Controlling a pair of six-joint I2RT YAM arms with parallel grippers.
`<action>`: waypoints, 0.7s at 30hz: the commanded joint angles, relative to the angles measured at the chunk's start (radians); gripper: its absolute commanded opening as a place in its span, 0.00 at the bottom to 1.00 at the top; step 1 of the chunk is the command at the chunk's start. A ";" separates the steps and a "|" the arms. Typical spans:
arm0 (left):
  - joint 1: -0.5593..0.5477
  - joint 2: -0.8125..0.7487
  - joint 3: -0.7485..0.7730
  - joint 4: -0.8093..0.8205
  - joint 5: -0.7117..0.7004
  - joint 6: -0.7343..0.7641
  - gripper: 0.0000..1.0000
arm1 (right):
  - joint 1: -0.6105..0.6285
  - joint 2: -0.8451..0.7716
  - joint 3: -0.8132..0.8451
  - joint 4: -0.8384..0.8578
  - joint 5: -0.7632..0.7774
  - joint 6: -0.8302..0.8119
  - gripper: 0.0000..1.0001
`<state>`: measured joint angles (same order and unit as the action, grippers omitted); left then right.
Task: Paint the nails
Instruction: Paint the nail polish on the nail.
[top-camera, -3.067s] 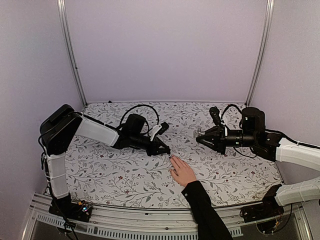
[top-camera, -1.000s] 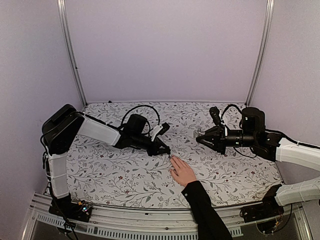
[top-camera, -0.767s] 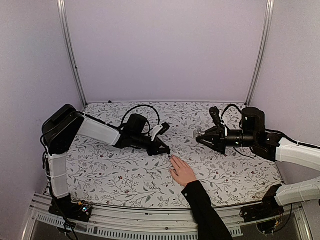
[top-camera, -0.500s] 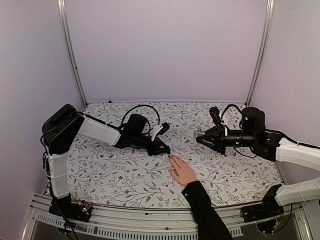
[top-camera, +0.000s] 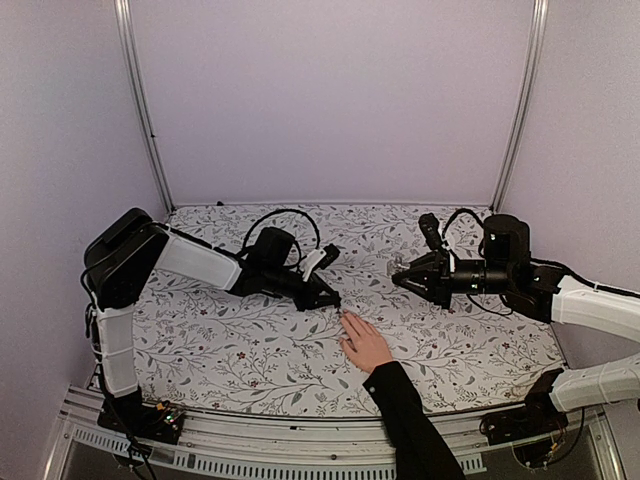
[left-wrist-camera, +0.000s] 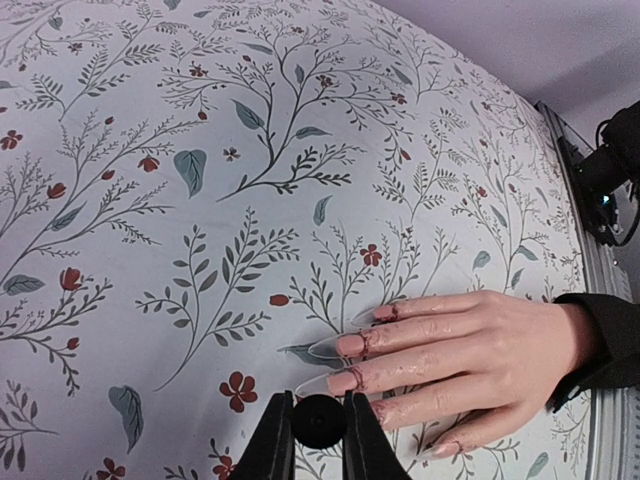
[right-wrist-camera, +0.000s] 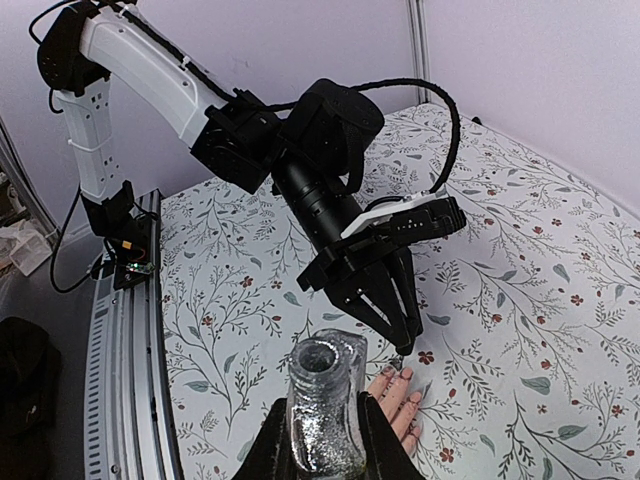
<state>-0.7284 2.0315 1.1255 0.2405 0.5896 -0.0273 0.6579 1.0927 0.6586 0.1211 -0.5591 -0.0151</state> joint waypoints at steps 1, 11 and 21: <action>0.004 0.009 0.008 -0.016 -0.007 0.011 0.00 | -0.007 -0.010 -0.013 0.029 0.002 0.006 0.00; 0.010 -0.005 0.005 -0.018 -0.018 0.013 0.00 | -0.007 -0.011 -0.012 0.028 0.001 0.007 0.00; 0.019 -0.021 0.003 -0.029 -0.028 0.021 0.00 | -0.007 -0.011 -0.013 0.028 0.001 0.007 0.00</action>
<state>-0.7208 2.0312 1.1255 0.2333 0.5690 -0.0257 0.6579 1.0927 0.6586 0.1211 -0.5591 -0.0151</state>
